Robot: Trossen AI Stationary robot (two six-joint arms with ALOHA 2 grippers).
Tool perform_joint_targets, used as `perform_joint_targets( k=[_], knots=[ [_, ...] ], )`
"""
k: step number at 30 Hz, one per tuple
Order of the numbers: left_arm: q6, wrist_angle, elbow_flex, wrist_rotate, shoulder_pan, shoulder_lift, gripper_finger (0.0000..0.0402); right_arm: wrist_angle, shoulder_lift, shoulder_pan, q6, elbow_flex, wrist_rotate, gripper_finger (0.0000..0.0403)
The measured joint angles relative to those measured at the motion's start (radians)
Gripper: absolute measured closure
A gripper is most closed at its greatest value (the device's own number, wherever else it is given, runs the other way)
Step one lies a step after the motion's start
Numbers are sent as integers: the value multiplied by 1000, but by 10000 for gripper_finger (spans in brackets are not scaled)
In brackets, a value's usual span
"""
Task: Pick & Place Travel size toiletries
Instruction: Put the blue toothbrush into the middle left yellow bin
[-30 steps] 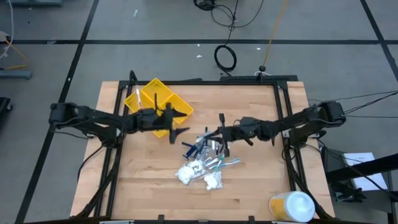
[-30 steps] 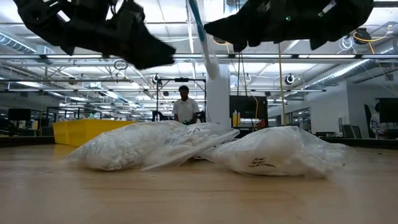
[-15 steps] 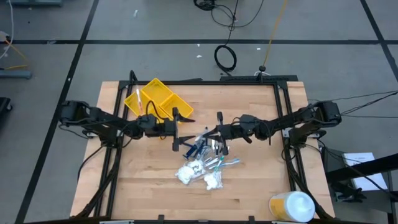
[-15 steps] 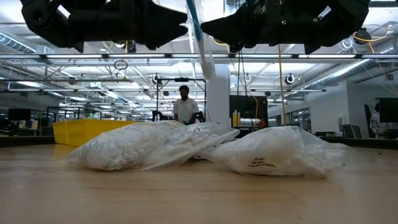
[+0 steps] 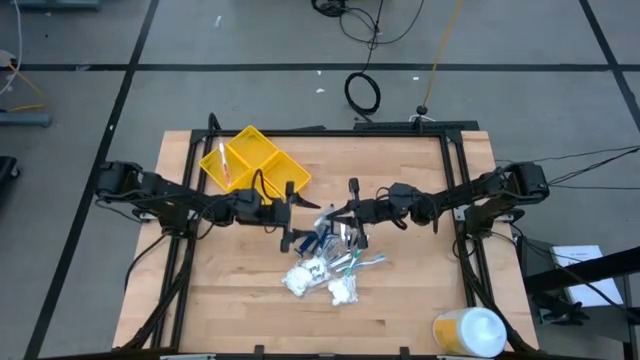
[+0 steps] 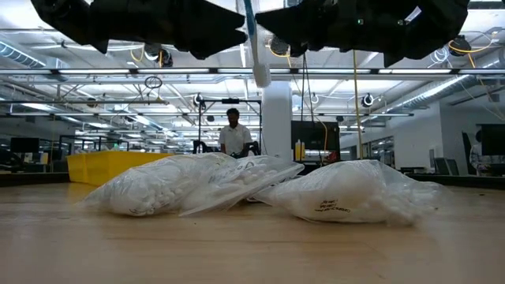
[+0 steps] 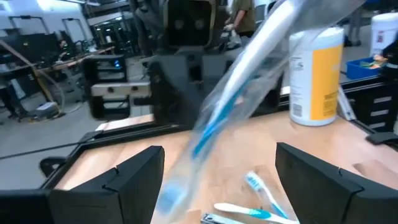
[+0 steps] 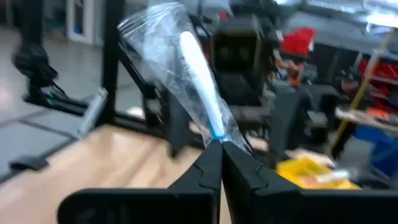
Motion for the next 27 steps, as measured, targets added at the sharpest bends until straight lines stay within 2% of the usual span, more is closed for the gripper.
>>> perform_joint_targets(
  k=[5,11,19,21,23,27],
  knots=[
    [1,45,0,-48,2,55,105,91,-1,1,46,1,-89,403],
    [2,190,13,-47,3,145,105,80,-1,1,48,1,-91,403],
    [2,178,89,-44,23,194,108,63,-1,1,48,1,-91,403],
    [1,172,96,-23,31,193,124,60,-1,1,48,1,-91,403],
    [-5,160,97,-13,36,193,157,55,-1,1,48,1,-91,403],
    [-3,159,97,-9,40,193,261,53,-1,1,47,1,-90,403]
  ],
)
